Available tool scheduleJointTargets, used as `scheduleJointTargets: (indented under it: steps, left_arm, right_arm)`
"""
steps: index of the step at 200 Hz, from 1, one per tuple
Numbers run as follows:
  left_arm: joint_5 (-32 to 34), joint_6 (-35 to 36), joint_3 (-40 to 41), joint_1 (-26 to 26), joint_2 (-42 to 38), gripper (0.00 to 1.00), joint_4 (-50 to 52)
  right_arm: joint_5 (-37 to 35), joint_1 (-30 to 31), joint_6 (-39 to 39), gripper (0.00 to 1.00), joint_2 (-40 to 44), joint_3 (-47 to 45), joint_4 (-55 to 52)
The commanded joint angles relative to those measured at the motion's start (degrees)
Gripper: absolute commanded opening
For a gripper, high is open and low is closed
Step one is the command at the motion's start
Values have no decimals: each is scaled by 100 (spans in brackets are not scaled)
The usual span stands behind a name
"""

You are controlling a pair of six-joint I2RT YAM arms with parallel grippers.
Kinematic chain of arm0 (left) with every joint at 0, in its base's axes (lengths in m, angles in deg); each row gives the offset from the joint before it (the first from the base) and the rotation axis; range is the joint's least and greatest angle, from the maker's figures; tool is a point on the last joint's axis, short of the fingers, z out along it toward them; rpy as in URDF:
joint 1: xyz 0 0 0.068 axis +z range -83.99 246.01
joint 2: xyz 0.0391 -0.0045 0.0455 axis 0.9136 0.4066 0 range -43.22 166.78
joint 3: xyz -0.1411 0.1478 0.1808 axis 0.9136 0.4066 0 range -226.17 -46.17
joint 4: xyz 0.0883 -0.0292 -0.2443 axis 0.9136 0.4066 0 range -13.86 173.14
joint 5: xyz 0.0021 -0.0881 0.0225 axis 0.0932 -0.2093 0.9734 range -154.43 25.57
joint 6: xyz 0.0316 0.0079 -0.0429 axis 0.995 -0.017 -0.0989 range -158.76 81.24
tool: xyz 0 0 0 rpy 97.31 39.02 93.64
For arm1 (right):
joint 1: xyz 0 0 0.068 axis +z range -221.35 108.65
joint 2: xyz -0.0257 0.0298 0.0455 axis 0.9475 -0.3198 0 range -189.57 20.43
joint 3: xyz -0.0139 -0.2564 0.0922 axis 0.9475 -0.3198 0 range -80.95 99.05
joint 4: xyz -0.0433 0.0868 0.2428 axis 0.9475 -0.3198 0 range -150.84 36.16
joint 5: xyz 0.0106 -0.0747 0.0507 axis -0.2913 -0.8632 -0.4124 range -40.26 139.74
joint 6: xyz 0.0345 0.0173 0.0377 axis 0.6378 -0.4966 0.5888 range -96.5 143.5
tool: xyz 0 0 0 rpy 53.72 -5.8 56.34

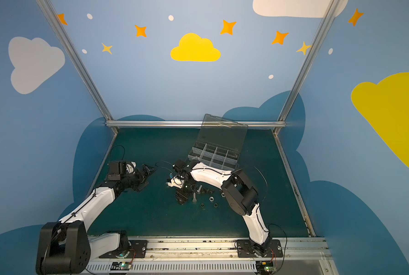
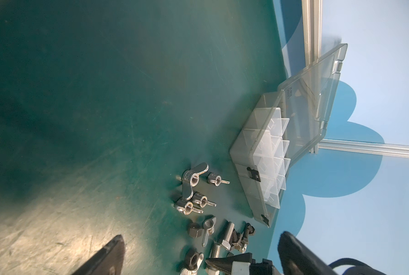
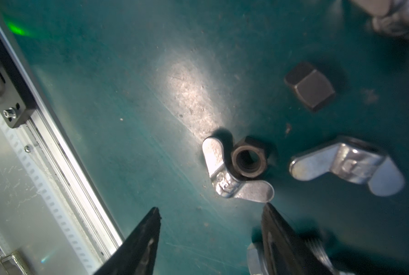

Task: Sort the screws and nuts into containers
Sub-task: Pick up the nut from the center of the table.

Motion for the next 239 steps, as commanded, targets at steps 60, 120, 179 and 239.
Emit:
scheduleJointTargets:
  steps: [60, 120, 179, 239]
  left_arm:
    - [30, 164, 31, 21, -114, 100, 137]
    - [34, 183, 32, 29, -107, 100, 158]
    - [116, 197, 39, 158, -194, 100, 345]
    - [70, 228, 48, 231, -238, 100, 348]
  right_arm:
    - [-374, 96, -504, 67, -90, -94, 404]
    - [-481, 93, -779, 67, -382, 20, 452]
    - [-280, 131, -732, 67, -422, -50, 492]
    - [-274, 261, -687, 67, -293, -265, 443]
